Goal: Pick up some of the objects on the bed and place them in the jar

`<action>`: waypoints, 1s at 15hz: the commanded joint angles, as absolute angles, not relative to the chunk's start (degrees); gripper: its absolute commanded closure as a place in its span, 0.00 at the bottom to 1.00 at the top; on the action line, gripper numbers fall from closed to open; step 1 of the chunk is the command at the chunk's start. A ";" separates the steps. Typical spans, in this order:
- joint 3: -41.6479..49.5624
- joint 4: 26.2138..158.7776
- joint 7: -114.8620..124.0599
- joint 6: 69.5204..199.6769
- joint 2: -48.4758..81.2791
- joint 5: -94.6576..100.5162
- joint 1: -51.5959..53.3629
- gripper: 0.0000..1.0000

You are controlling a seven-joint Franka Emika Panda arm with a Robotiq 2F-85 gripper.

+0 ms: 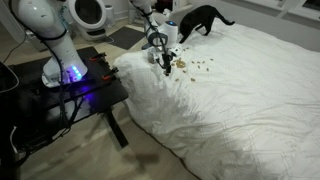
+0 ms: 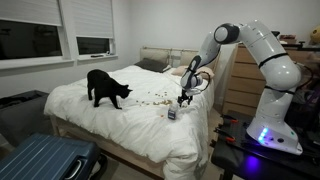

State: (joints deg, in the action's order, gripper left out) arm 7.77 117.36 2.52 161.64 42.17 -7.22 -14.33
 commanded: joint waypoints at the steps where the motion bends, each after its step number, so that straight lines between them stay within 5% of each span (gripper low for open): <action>1: 7.29 115.55 2.65 161.79 43.58 -7.81 -15.31 0.00; 2: 7.28 115.26 2.67 161.75 43.83 -7.83 -15.41 0.00; 4: 7.23 114.81 2.76 161.64 44.27 -7.92 -15.58 0.27; 11: 7.56 114.18 3.23 161.36 44.44 -7.98 -15.59 0.82; 15: 7.94 114.57 3.72 160.99 43.41 -7.94 -15.16 0.93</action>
